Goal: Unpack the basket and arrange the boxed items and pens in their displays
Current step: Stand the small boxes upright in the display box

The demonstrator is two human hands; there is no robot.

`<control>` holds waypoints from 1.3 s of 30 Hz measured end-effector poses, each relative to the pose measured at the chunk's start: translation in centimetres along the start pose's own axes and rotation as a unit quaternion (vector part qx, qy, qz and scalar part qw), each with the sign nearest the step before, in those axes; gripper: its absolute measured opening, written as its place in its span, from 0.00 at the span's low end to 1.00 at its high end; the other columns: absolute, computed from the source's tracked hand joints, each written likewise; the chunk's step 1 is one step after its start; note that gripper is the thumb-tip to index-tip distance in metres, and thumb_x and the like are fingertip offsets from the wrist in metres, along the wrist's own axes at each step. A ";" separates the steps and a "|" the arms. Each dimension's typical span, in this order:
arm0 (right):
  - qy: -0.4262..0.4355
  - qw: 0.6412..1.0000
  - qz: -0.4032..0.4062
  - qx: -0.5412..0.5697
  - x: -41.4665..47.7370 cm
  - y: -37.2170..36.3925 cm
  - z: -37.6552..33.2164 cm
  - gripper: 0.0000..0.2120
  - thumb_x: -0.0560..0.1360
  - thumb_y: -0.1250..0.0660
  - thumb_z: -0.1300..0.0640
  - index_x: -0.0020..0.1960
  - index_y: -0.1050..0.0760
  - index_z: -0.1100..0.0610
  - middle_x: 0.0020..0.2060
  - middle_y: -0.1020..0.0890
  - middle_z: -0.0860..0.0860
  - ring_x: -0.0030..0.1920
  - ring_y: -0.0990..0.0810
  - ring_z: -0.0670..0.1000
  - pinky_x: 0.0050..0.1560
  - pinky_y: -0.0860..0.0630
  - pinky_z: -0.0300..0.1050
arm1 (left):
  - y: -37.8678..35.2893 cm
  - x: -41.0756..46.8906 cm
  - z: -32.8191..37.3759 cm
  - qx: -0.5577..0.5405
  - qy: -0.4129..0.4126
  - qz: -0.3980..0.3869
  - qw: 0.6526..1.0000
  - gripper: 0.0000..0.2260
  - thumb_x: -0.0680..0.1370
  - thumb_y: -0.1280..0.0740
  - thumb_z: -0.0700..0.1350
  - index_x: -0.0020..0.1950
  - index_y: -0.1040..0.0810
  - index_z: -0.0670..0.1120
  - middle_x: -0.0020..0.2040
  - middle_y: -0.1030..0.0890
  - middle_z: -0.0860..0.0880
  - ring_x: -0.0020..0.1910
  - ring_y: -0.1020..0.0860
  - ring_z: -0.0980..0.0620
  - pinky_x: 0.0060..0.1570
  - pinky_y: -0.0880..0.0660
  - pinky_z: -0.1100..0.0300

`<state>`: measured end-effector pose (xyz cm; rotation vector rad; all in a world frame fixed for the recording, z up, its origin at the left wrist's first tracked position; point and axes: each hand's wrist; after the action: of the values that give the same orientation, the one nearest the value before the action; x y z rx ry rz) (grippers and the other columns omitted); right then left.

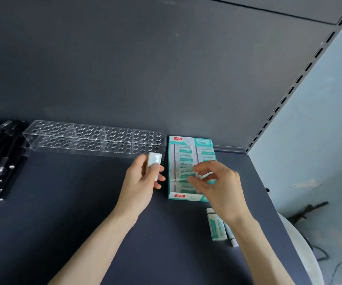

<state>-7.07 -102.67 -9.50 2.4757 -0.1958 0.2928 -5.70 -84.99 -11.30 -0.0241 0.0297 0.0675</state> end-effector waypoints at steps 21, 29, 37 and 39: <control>-0.008 0.963 -0.075 0.258 -0.7 0.5 -1.0 0.08 0.71 0.28 0.64 0.48 0.20 0.54 0.42 0.15 0.49 0.42 0.17 0.51 0.47 0.21 0.42 | -0.5 -1.4 1.3 -0.133 -0.087 -0.096 0.983 0.07 0.72 0.28 0.38 0.45 0.22 0.47 0.43 0.16 0.49 0.47 0.17 0.50 0.45 0.21 0.60; -0.016 0.937 -0.022 0.349 -0.8 0.5 -1.4 0.03 0.68 0.28 0.63 0.41 0.19 0.57 0.41 0.15 0.52 0.45 0.16 0.51 0.45 0.22 0.39 | -0.6 -2.0 1.0 0.111 -0.160 -0.140 0.971 0.18 0.69 0.28 0.46 0.56 0.23 0.61 0.46 0.18 0.59 0.42 0.23 0.60 0.42 0.30 0.70; -0.062 0.936 -0.038 0.346 -0.7 0.8 -0.9 0.06 0.71 0.32 0.59 0.44 0.18 0.59 0.40 0.15 0.53 0.37 0.18 0.49 0.40 0.22 0.38 | -0.7 -1.8 1.5 -0.057 -0.120 -0.125 0.983 0.10 0.74 0.31 0.41 0.55 0.21 0.45 0.49 0.17 0.48 0.46 0.17 0.50 0.43 0.22 0.63; -0.069 0.936 -0.063 0.341 -0.6 1.0 -0.8 0.07 0.69 0.32 0.55 0.43 0.18 0.58 0.41 0.15 0.54 0.37 0.19 0.50 0.41 0.20 0.41 | -0.7 -1.8 1.6 -0.078 -0.118 -0.117 0.983 0.09 0.74 0.32 0.38 0.53 0.21 0.43 0.47 0.18 0.45 0.45 0.17 0.50 0.43 0.22 0.64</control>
<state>-8.03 -102.91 -8.43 3.1853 0.0180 0.1427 -7.41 -85.79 -9.63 -0.1762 -0.2161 -0.1634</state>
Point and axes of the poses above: each hand's wrist, its own x-axis towards the middle knuckle, its own y-axis out of the back of the hand, z = x × y
